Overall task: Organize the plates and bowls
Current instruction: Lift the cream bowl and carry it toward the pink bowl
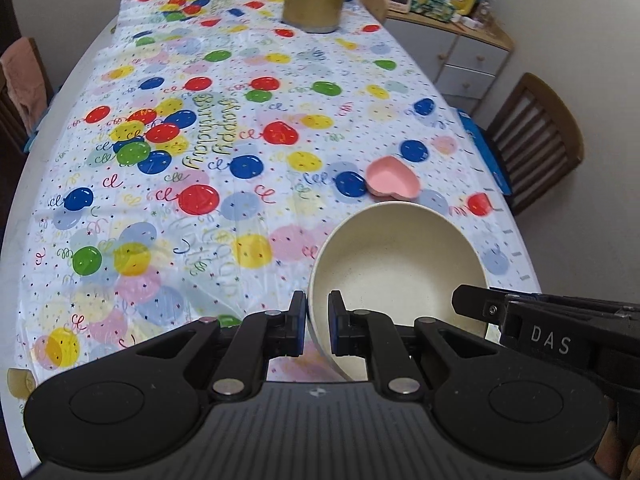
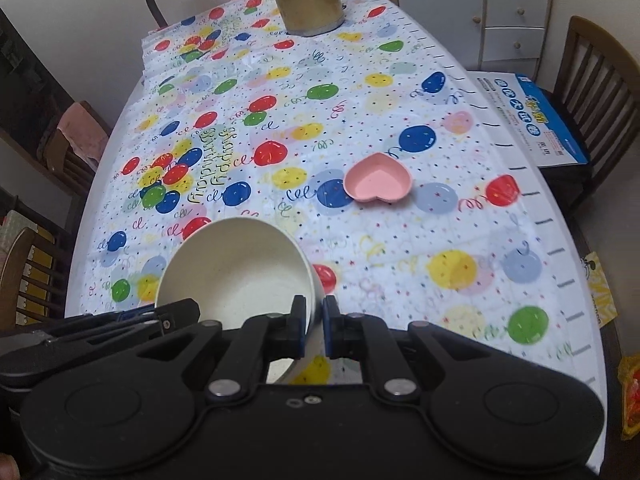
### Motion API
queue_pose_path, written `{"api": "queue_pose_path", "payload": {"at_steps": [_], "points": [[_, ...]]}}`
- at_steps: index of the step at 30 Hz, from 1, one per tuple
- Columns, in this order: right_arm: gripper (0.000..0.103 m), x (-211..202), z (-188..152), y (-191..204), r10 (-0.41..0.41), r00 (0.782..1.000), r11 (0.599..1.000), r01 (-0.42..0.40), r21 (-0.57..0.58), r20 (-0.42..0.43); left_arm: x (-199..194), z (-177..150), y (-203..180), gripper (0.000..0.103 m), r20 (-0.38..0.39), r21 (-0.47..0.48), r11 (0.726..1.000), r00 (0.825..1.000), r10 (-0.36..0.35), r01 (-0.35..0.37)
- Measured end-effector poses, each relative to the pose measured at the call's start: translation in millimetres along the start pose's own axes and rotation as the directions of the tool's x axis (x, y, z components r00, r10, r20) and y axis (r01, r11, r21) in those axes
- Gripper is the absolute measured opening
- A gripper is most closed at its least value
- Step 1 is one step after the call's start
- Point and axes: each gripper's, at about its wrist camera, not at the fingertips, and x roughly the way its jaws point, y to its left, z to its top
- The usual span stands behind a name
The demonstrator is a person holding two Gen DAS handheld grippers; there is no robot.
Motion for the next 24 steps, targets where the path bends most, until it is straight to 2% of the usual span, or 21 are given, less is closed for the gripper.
{"api": "queue_pose_path", "payload": {"at_steps": [11, 24], "points": [[0.007, -59.0, -58.7, -22.9, -0.051, 0.997, 0.996, 0.047, 0.077, 0.051, -37.1, -47.8, -38.4, 0.011, -0.004, 0.126, 0.990, 0.998, -0.069, 0.069], [0.007, -95.5, -120.5, -66.6, -0.120, 0.990, 0.974, 0.102, 0.204, 0.077, -33.3, -94.9, -88.5, 0.011, -0.078, 0.255, 0.958, 0.990, -0.116, 0.132]]}}
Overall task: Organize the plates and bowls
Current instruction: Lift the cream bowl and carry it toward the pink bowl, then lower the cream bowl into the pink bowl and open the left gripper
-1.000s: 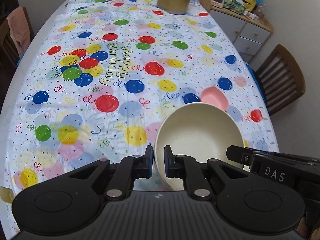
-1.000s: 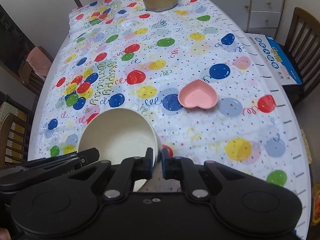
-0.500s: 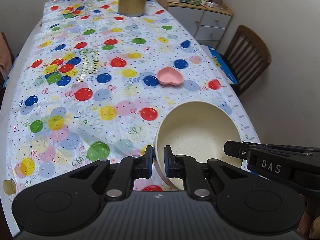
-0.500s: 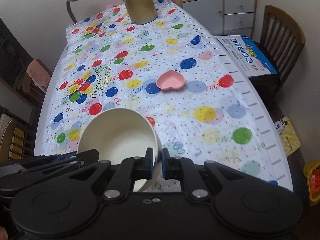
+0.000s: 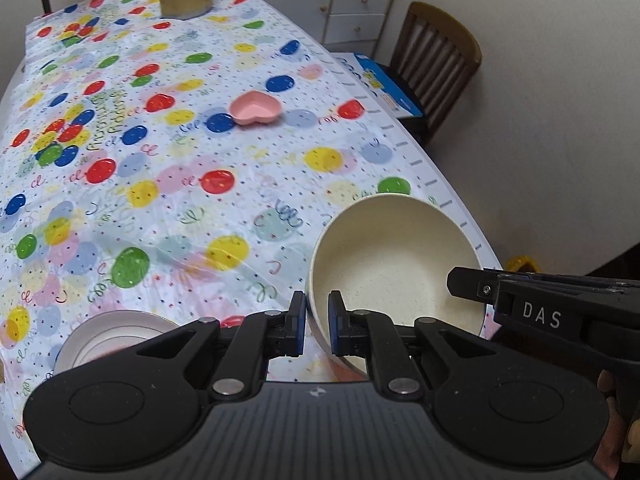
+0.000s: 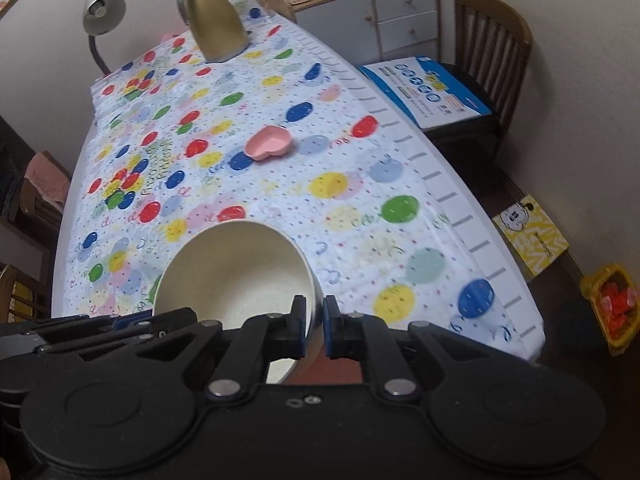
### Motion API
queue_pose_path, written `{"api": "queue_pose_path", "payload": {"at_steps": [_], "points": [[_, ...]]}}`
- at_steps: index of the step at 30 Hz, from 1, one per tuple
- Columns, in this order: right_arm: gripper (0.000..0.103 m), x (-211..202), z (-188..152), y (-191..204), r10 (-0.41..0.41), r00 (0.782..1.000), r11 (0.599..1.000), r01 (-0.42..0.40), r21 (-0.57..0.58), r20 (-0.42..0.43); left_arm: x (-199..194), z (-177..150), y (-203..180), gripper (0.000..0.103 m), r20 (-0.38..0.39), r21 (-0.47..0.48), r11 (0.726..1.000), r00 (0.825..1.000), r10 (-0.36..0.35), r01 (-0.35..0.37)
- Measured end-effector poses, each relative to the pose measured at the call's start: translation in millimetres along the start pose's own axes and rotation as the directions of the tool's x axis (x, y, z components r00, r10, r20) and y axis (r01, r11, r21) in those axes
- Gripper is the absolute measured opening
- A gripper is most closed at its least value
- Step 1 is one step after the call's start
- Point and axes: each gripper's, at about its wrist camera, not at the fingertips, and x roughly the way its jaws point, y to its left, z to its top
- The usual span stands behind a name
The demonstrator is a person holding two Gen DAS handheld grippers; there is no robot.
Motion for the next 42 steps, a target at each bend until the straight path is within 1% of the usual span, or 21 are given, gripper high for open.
{"api": "queue_pose_path", "payload": {"at_steps": [9, 16, 23, 32, 35, 42], "points": [[0.007, 8.5, -26.5, -30.1, -0.027, 0.999, 0.997, 0.029, 0.077, -0.022, 24.3, -15.8, -15.0, 0.011, -0.059, 0.028, 1.000, 0.998, -0.003, 0.005], [0.007, 19.5, -36.8, -40.9, -0.030, 0.999, 0.995, 0.033, 0.093, -0.037, 41.1, -20.2, -17.3, 0.011, -0.081, 0.038, 0.999, 0.997, 0.006, -0.002], [0.007, 32.4, -41.6, -42.1, -0.040, 0.997, 0.995, 0.045, 0.089, -0.060, 51.6, -22.3, -16.2, 0.011, -0.096, 0.045, 0.999, 0.995, 0.012, -0.007], [0.007, 41.3, -46.9, -44.7, -0.050, 0.995, 0.994, 0.057, 0.090, -0.081, 57.5, -24.3, -18.4, 0.011, -0.105, 0.059, 0.998, 0.994, 0.009, -0.003], [0.007, 42.6, -47.8, -46.2, -0.048, 0.995, 0.994, 0.056, 0.096, -0.085, 58.0, -23.2, -16.1, 0.011, -0.119, 0.051, 0.999, 0.993, -0.001, 0.007], [0.009, 38.5, -44.2, -48.4, -0.036, 0.996, 0.994, 0.045, 0.103, -0.087, 49.1, -21.0, -13.8, 0.012, -0.125, 0.058, 0.998, 0.992, -0.024, 0.031]]}}
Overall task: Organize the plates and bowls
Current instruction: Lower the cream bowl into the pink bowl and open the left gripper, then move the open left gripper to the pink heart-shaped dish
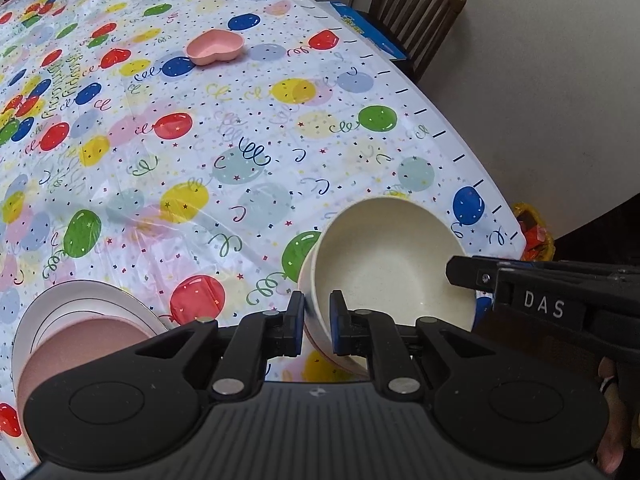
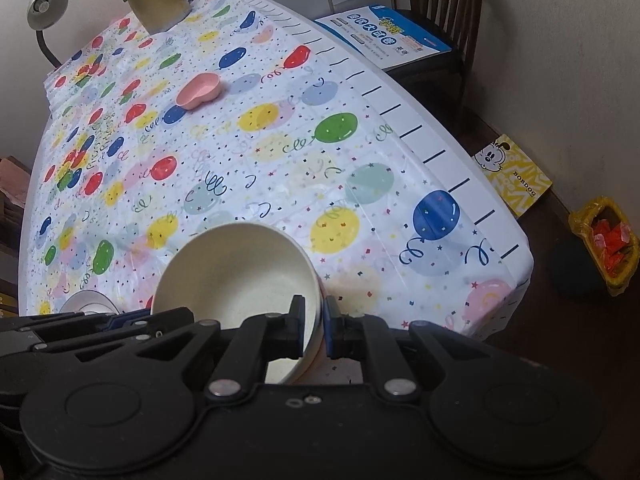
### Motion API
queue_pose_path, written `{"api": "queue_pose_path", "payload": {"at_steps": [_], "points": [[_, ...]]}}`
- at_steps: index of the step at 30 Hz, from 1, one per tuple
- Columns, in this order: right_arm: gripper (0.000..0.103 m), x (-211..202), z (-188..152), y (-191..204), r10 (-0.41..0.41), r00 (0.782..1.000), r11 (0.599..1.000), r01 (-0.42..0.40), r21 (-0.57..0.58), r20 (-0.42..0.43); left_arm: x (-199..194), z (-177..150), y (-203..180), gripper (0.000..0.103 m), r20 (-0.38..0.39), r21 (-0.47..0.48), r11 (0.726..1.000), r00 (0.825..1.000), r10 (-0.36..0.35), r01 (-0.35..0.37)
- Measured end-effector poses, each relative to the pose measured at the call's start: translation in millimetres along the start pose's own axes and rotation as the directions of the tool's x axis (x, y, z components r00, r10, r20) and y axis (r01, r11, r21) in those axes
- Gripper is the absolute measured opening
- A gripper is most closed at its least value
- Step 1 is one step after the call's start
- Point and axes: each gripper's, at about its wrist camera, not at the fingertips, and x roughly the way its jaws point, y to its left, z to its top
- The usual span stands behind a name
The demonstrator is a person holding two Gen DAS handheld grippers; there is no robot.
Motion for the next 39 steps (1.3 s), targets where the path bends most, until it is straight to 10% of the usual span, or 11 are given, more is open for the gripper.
{"api": "queue_pose_path", "payload": {"at_steps": [26, 31, 39], "points": [[0.029, -53.2, 66.3, 49.3, 0.100, 0.989, 0.981, -0.081, -0.174, 0.108, -70.4, 62.6, 41.5, 0.015, 0.190, -0.088, 0.996, 0.982, -0.013, 0.030], [0.039, -54.4, 89.0, 58.2, 0.116, 0.985, 0.974, -0.088, -0.206, 0.124, -71.4, 82.7, 56.3, 0.051, 0.223, -0.141, 0.990, 0.975, 0.011, 0.021], [0.053, -39.2, 127.9, 69.7, 0.139, 0.983, 0.963, -0.107, -0.246, 0.118, -59.3, 116.3, 78.6, 0.061, 0.245, -0.200, 0.980, 0.967, 0.068, -0.019]]}}
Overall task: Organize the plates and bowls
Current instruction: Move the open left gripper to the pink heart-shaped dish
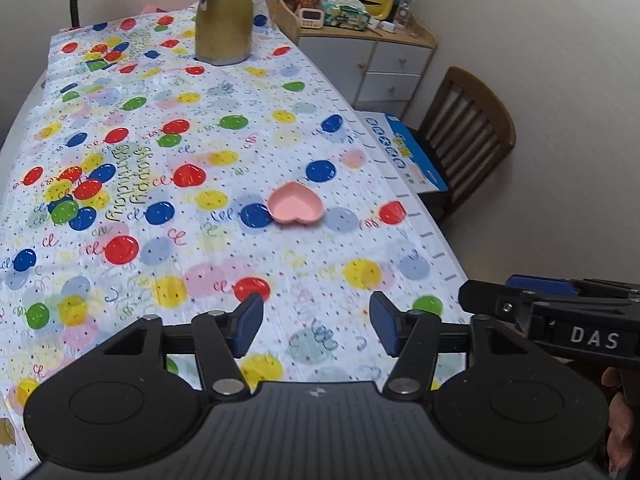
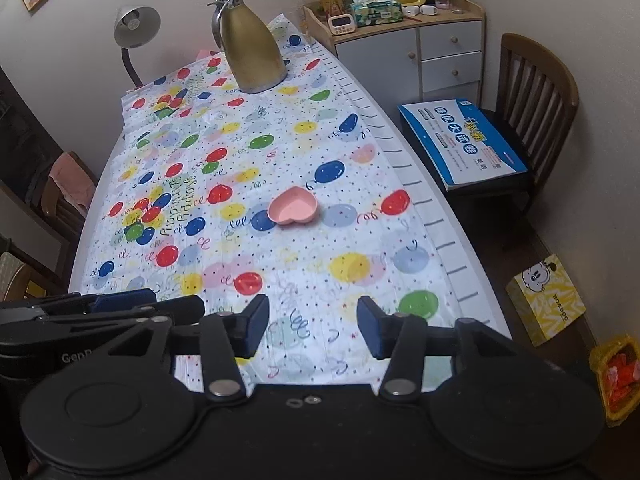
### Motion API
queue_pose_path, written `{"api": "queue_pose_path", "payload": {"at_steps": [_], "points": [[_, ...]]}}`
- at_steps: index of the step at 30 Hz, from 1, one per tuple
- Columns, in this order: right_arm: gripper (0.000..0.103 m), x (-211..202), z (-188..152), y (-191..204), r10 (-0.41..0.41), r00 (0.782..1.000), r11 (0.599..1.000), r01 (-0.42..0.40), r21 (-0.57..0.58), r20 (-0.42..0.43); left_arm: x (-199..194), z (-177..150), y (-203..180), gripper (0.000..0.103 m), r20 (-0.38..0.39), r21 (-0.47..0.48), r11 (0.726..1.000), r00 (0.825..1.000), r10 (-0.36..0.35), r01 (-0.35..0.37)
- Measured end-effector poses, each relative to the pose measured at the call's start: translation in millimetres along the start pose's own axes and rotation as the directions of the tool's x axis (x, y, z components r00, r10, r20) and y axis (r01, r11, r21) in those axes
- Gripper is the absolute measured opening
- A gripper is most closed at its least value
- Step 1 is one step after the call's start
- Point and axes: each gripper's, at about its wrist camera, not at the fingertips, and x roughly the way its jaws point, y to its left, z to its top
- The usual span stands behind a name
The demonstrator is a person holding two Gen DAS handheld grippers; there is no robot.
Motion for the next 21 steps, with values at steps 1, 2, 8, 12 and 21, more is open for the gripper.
{"api": "queue_pose_path", "payload": {"at_steps": [1, 2, 8, 12, 21], "points": [[0.058, 3.3, 5.1, -0.7, 0.003, 1.000, 1.000, -0.003, -0.006, 0.001, 3.3, 3.9, 2.0, 0.064, 0.006, -0.007, 1.000, 1.000, 0.010, -0.010], [0.062, 6.6, 9.9, -1.0, 0.005, 1.000, 1.000, -0.005, -0.012, 0.002, 6.9, 8.0, 4.2, 0.066, 0.011, -0.014, 1.000, 1.000, 0.019, -0.018], [0.083, 31.3, 40.3, -4.9, 0.025, 1.000, 0.999, -0.025, -0.047, 0.000, 34.8, 35.5, 15.4, 0.069, 0.020, -0.050, 0.998, 0.999, 0.050, -0.049], [0.093, 52.9, 61.2, -10.9, 0.033, 0.999, 0.998, -0.033, -0.053, 0.003, 61.7, 53.2, 25.9, 0.077, 0.007, -0.077, 0.994, 0.997, 0.075, -0.074], [0.092, 124.5, 100.8, -24.3, 0.055, 0.997, 0.998, -0.056, -0.026, -0.062, 125.7, 77.0, 48.6, 0.078, -0.051, -0.155, 0.981, 0.993, 0.110, -0.116]]}}
